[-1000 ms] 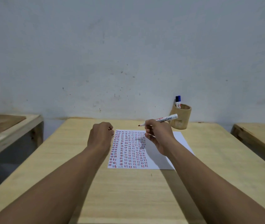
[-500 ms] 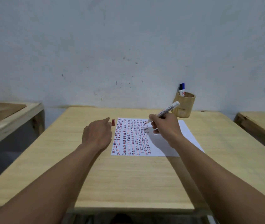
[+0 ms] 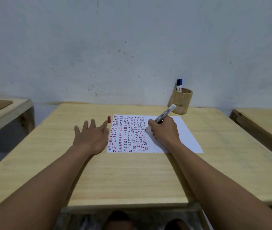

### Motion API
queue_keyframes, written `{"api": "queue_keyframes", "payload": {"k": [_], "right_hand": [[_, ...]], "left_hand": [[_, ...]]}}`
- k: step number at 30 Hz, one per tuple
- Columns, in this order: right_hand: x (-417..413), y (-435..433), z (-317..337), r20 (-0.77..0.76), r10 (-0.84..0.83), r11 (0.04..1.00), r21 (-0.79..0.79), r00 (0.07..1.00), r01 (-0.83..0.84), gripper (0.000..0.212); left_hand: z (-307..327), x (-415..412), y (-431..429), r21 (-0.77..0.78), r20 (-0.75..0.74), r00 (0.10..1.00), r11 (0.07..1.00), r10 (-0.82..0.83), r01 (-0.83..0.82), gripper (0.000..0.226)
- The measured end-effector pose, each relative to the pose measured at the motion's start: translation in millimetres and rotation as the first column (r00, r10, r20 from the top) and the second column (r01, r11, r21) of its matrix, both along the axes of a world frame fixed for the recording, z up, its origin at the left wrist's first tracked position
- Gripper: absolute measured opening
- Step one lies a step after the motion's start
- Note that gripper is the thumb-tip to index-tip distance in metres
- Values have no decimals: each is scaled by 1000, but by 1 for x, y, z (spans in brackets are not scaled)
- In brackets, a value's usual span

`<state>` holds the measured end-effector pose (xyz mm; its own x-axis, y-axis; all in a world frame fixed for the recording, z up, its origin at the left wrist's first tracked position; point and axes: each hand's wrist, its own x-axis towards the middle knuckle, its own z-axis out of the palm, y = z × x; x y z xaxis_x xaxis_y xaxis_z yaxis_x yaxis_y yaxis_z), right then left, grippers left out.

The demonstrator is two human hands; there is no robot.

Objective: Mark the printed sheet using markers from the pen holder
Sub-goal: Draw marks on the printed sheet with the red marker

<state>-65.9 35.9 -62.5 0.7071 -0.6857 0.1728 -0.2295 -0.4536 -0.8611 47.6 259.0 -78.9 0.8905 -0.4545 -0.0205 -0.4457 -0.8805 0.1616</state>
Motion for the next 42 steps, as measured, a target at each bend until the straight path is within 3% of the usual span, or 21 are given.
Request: {"api": "queue_keyframes", "payload": {"k": [28, 30, 33, 35, 39, 42], "right_hand": [[-3, 2, 3, -16, 16, 1000, 20, 1000, -16, 29], [-3, 1, 4, 22, -9, 998, 57, 1000, 8, 28], [-1, -1, 8, 80, -39, 992, 124, 996, 29, 30], [-1, -2, 13, 107, -37, 987, 157, 994, 20, 28], [-4, -1, 23, 193, 18, 953, 294, 981, -75, 11], [-3, 2, 27, 270, 6, 866, 480, 963, -140, 11]], "left_hand": [[1, -3, -1, -18, -19, 1000, 1000, 17, -17, 57], [2, -2, -2, -66, 10, 999, 997, 42, -42, 57], [8, 2, -6, -288, 79, 989, 953, 124, -97, 51], [13, 9, -12, -396, 84, 993, 917, 86, -46, 50], [18, 23, -22, -349, 139, 985, 926, -100, 143, 50], [15, 31, -24, -326, 228, 967, 927, -114, 186, 32]]}}
